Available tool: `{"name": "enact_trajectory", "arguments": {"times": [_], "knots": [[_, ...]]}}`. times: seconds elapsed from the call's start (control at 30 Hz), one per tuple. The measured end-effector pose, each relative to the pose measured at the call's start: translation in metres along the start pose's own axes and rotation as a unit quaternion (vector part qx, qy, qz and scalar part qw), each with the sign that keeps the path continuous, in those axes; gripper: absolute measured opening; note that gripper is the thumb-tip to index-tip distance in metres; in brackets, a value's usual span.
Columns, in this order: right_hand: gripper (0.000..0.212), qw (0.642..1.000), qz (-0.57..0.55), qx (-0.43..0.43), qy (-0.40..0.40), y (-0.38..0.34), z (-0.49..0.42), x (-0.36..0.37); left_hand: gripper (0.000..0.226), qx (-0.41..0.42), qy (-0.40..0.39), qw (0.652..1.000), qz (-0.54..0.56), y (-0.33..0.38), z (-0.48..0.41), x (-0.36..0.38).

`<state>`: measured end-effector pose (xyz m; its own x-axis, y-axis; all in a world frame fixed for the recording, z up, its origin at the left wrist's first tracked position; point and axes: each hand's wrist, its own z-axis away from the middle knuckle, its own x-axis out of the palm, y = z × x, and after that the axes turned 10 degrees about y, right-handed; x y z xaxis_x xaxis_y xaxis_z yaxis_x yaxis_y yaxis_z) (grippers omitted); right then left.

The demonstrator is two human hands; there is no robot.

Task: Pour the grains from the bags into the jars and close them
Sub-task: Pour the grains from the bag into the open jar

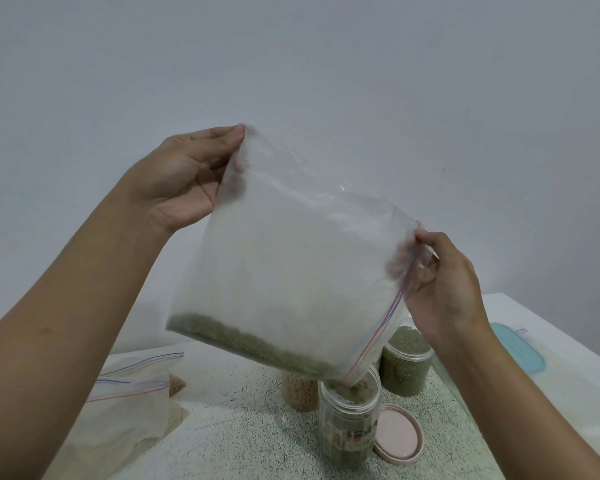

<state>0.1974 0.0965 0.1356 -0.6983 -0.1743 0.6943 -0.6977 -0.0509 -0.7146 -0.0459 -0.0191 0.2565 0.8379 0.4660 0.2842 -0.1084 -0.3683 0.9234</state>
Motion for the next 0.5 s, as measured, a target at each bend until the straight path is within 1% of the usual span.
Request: {"name": "enact_trajectory", "arguments": {"times": [0.1, 0.5], "knots": [[0.013, 1.0, 0.005, -0.004, 0.003, 0.0004, -0.0001, -0.0014, 0.014, 0.002, 0.004, 1.0, -0.005, -0.0006, -0.0005, 0.0007], [0.015, 1.0, 0.001, -0.009, 0.007, -0.0022, 0.0015, -0.0012, 0.017, 0.004, -0.007, 1.0, -0.01, -0.0002, -0.0018, 0.003]]}}
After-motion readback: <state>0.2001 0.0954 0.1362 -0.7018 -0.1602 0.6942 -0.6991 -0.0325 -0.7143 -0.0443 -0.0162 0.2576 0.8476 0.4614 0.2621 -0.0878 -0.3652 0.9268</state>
